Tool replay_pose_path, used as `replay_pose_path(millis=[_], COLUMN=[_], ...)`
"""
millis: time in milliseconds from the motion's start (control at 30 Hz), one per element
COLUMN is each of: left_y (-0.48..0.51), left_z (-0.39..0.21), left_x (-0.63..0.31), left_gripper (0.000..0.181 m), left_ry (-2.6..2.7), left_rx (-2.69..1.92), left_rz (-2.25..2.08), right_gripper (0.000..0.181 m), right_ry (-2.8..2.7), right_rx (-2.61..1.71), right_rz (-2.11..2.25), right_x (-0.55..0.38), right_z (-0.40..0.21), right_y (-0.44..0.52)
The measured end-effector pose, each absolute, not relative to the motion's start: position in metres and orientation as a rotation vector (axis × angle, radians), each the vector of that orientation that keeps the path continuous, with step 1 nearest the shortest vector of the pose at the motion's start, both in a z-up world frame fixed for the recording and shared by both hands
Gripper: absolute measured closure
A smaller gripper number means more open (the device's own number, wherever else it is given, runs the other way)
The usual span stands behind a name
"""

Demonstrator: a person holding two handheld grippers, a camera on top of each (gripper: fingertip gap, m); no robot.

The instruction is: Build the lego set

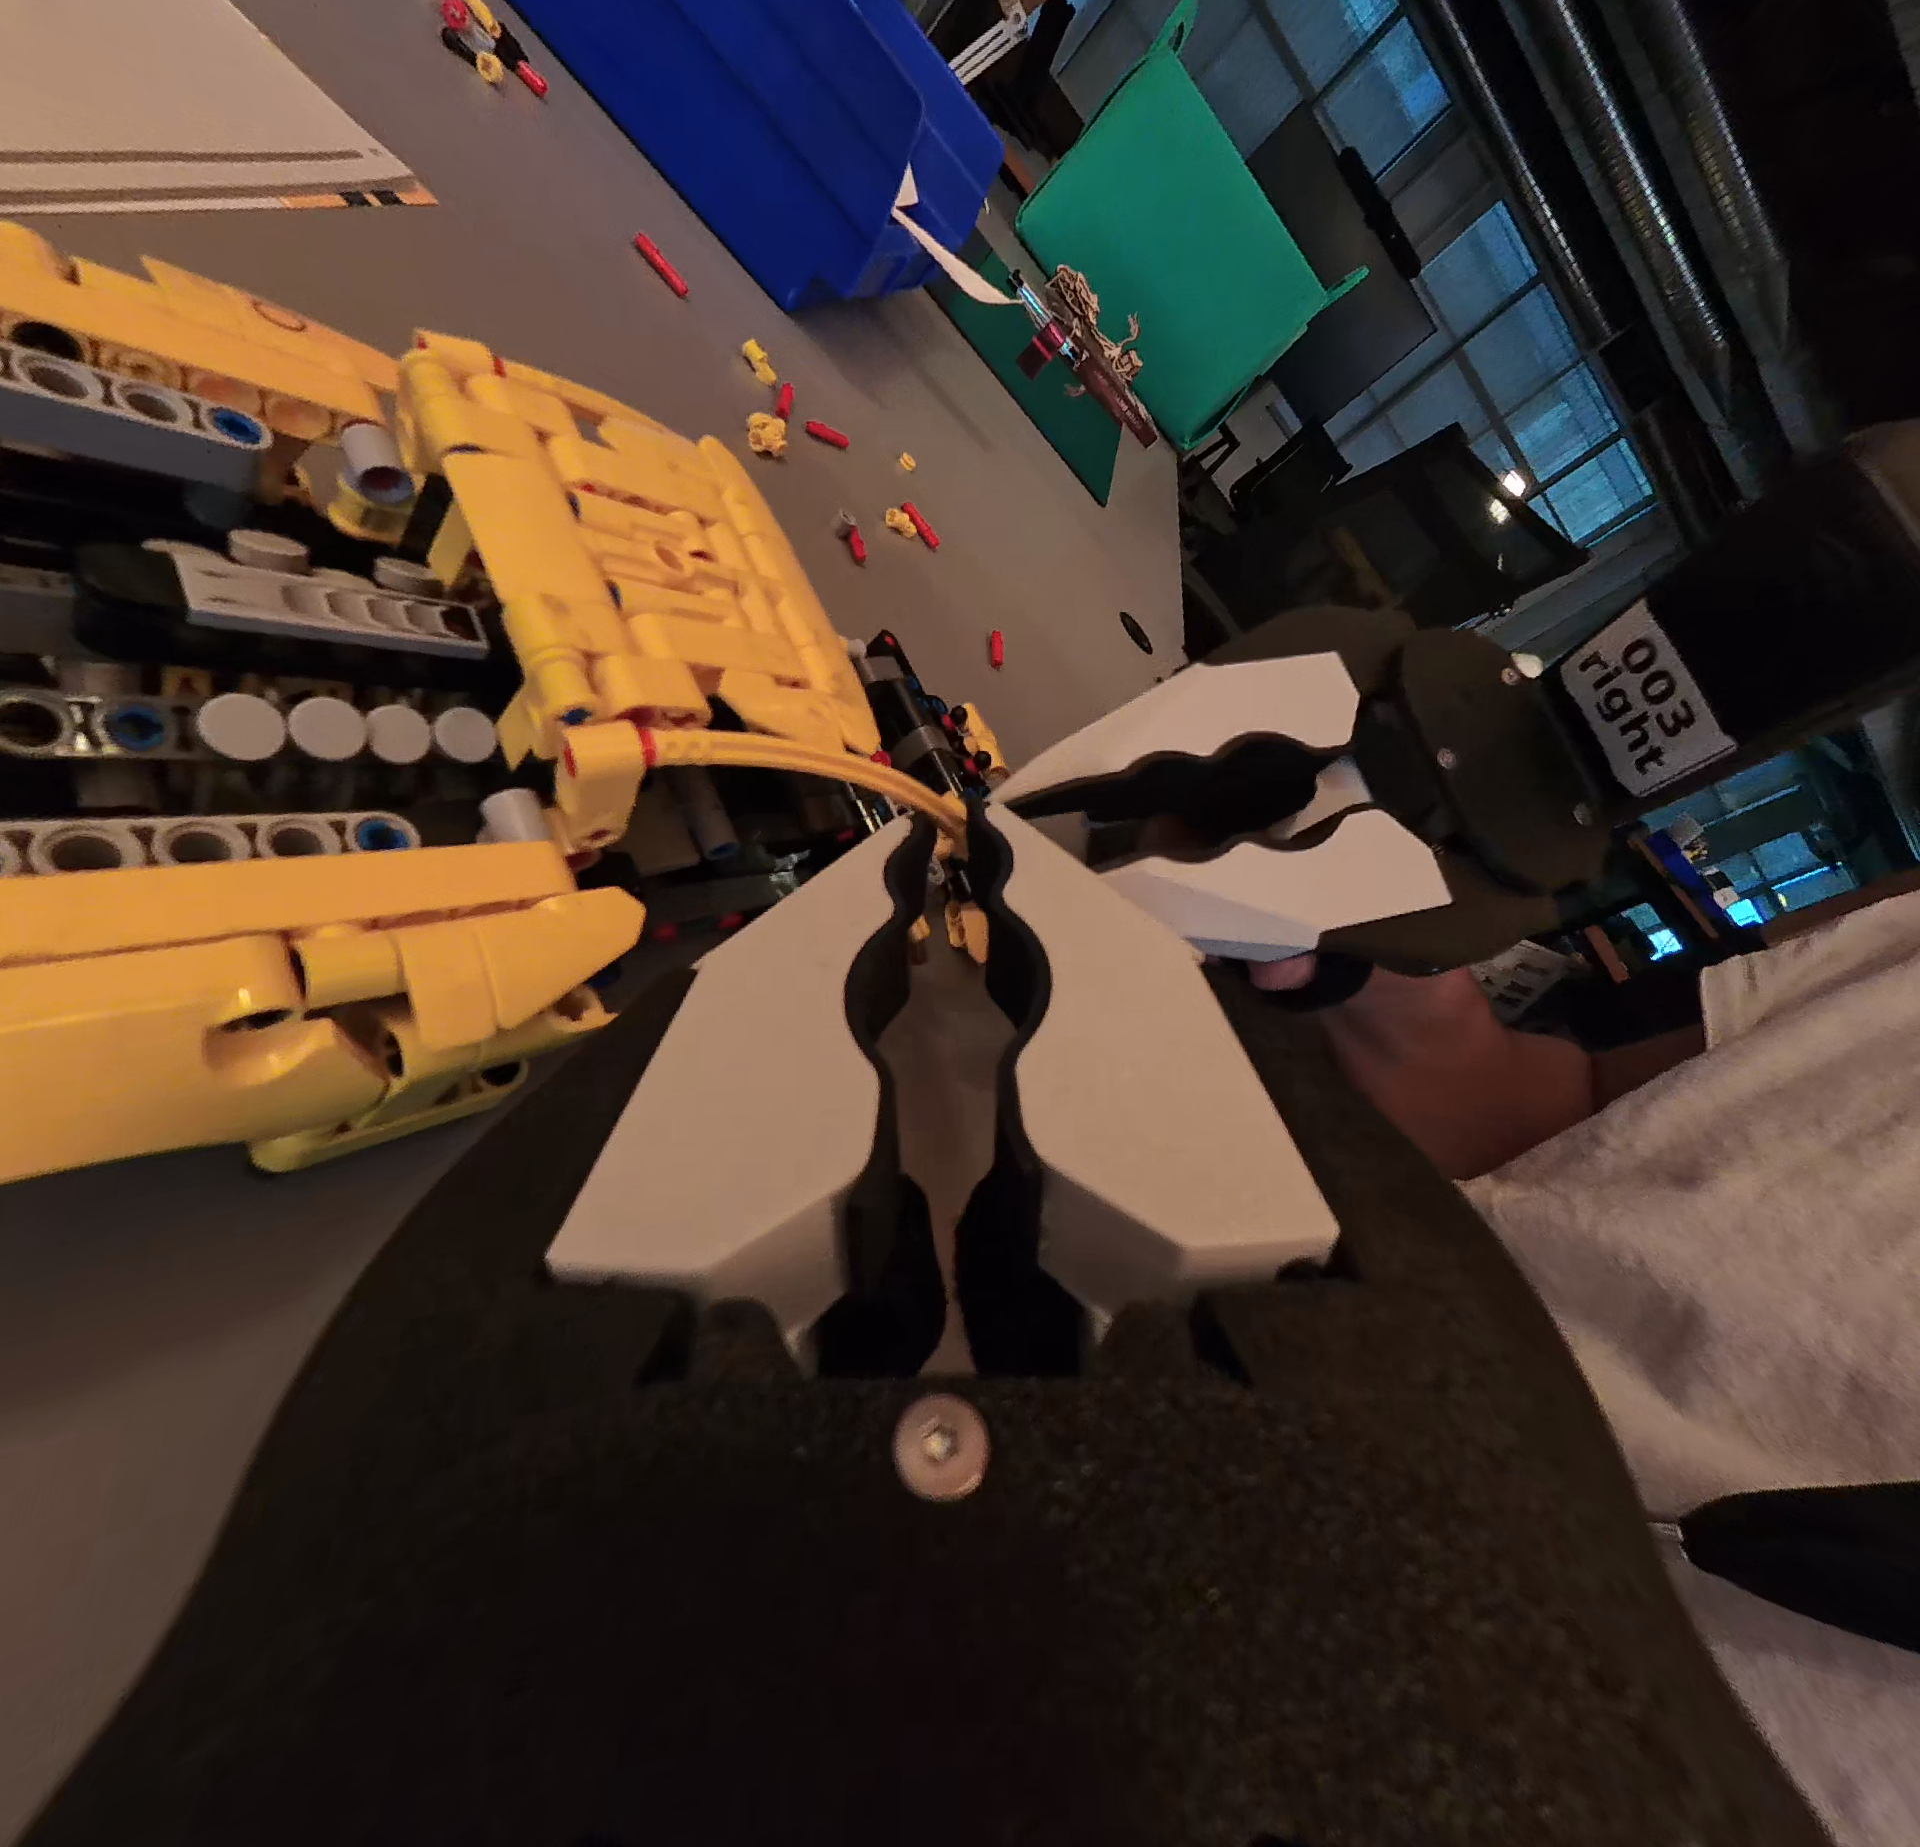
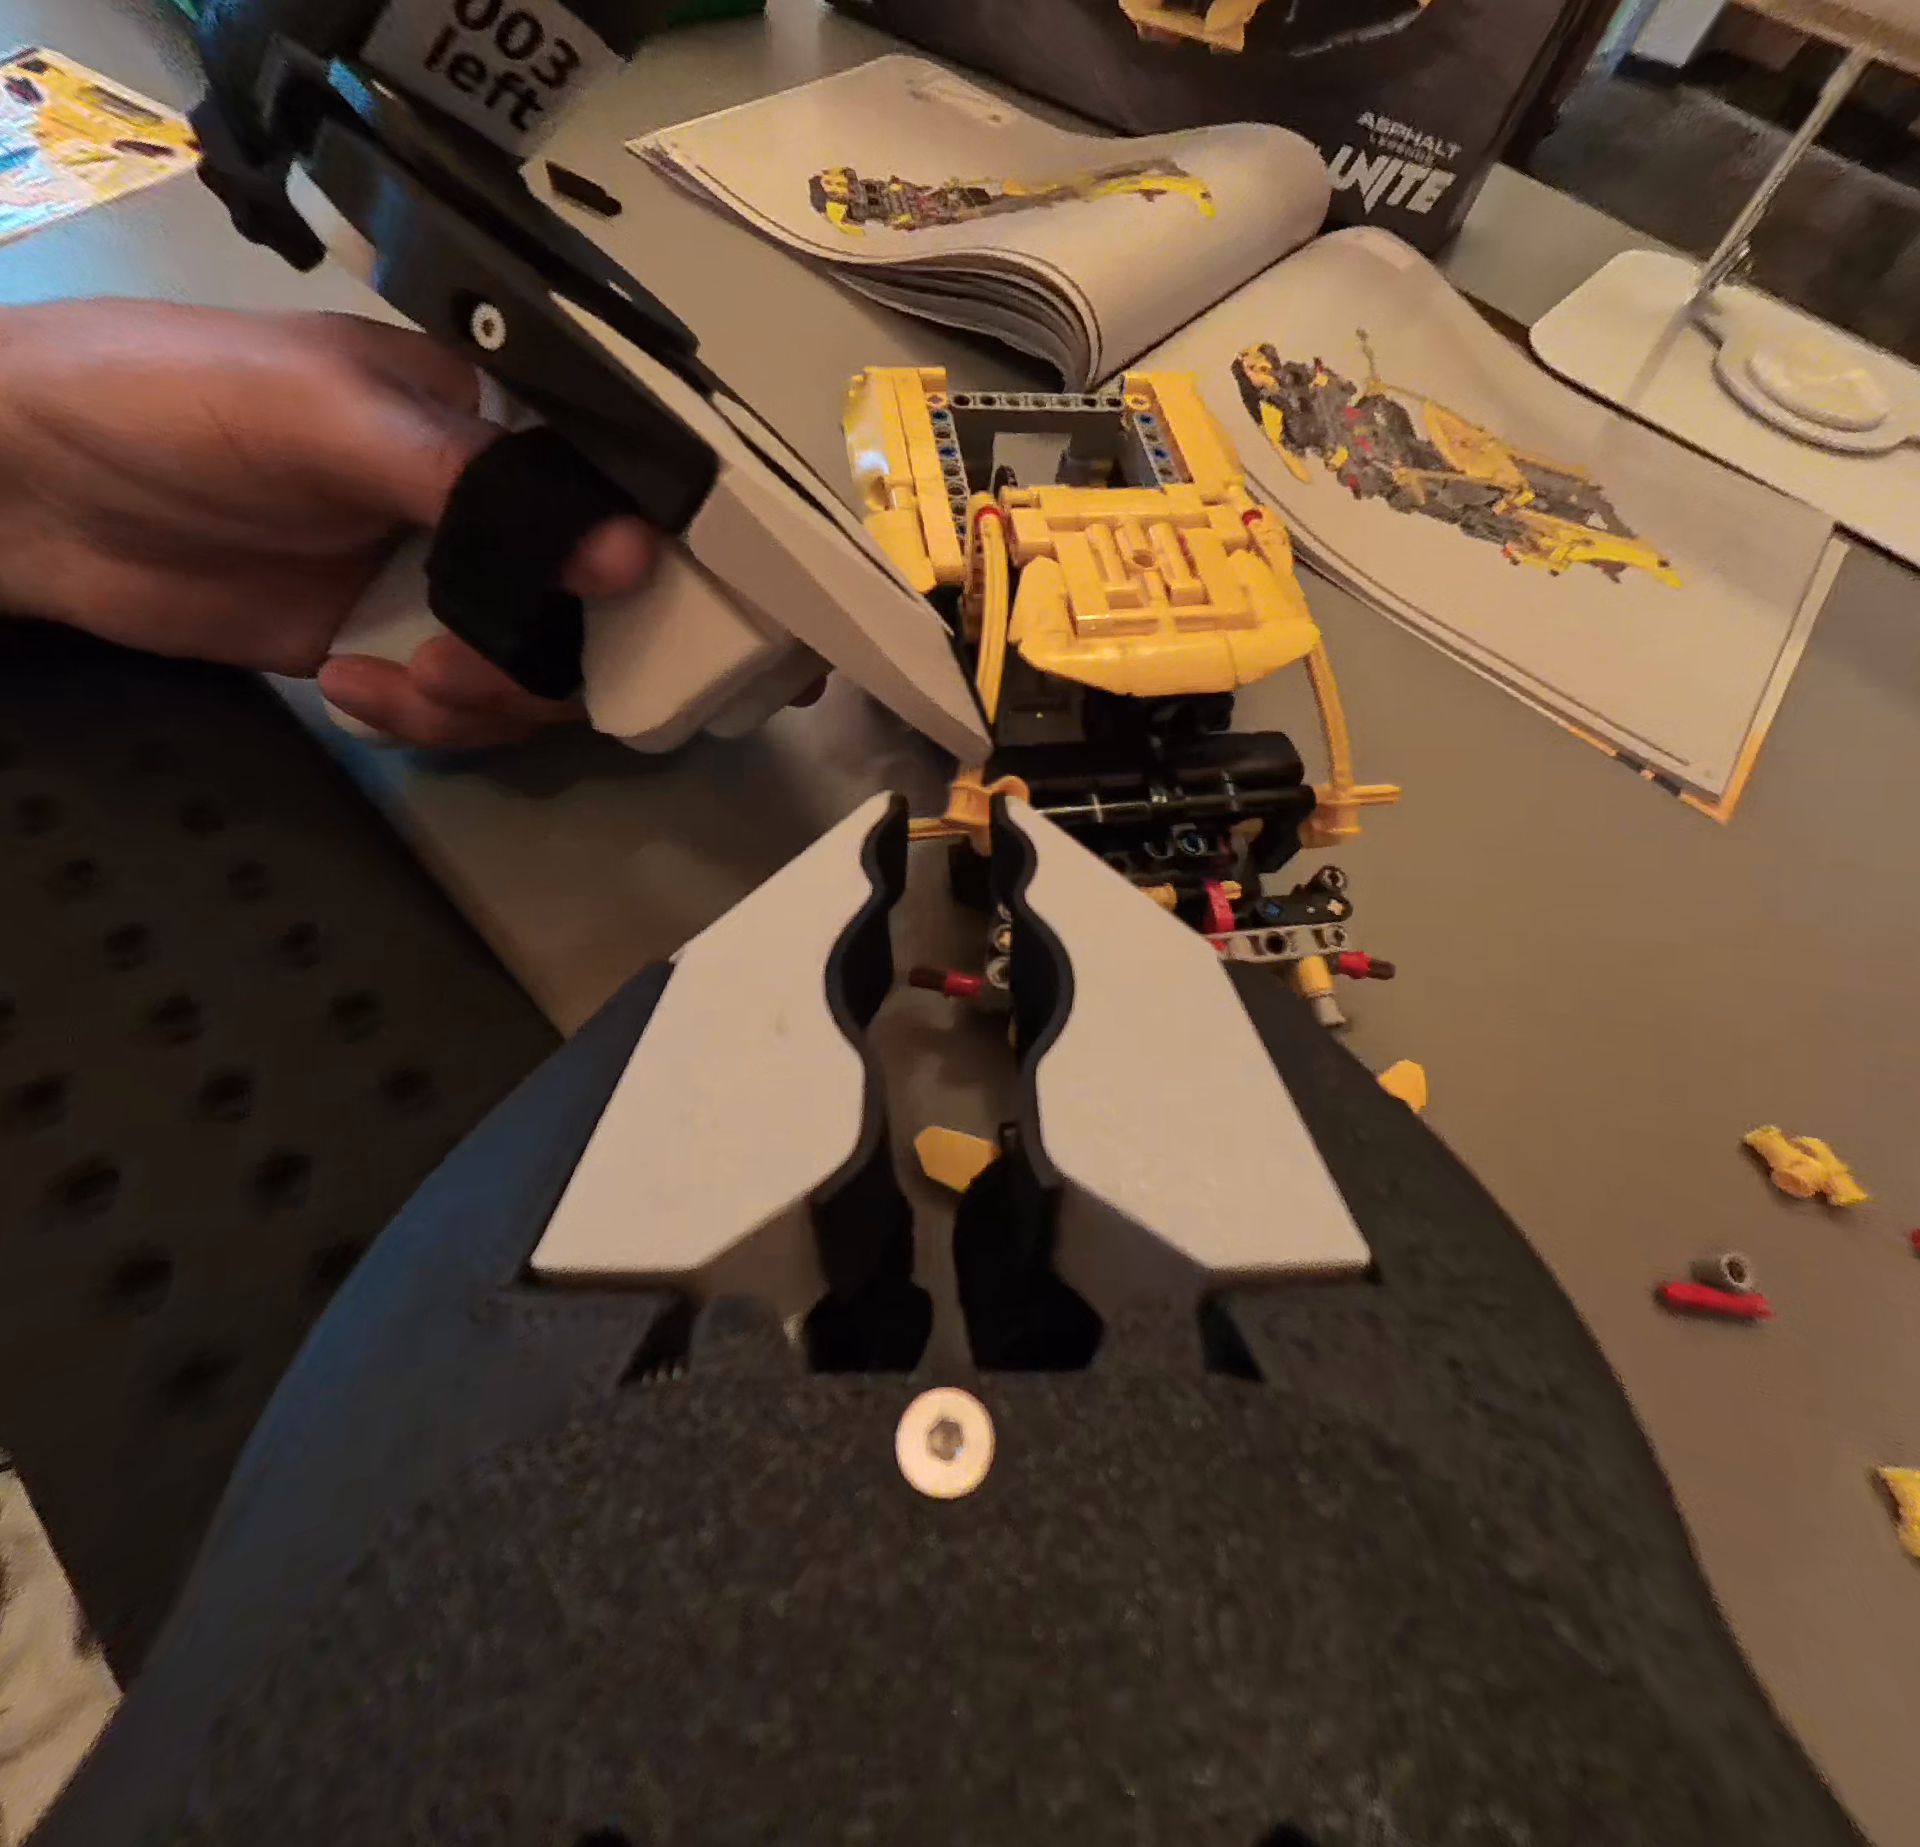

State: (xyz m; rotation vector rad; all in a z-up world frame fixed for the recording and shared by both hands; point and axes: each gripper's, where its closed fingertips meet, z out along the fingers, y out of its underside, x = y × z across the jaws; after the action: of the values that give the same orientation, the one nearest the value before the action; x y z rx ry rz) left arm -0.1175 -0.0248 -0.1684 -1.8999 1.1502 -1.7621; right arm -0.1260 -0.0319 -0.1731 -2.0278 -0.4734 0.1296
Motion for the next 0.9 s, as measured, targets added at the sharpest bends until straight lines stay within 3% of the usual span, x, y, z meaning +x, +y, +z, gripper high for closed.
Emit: replay_pose_path(millis=[233,367,533,667,900], left_y=[-0.026,-0.025,-0.025,-0.025,-0.029], left_z=[-0.169,-0.164,-0.165,-0.166,-0.171], left_x=[-0.124,-0.123,-0.124,-0.125,-0.127], left_gripper=[0.175,0.175,0.177,0.177,0.177], left_ry=[1.145,1.075,1.020,1.036,1.102], left_rx=[-1.907,-1.937,-1.977,-1.980,-1.983], left_rz=[-1.794,-1.911,-1.979,-1.969,-1.930], right_gripper=[0.150,0.163,0.171,0.172,0.172], right_ry=[-0.518,-0.642,-0.666,-0.568,-0.272], right_rx=[-2.054,-1.959,-1.983,-2.034,-2.154], right_rz=[0.181,-0.213,-0.302,-0.118,0.709], right_x=[-0.133,-0.127,-0.129,-0.132,-0.140], right_z=[-0.177,-0.168,-0.177,-0.179,-0.183], right_y=[-0.030,-0.027,-0.027,-0.028,-0.035])
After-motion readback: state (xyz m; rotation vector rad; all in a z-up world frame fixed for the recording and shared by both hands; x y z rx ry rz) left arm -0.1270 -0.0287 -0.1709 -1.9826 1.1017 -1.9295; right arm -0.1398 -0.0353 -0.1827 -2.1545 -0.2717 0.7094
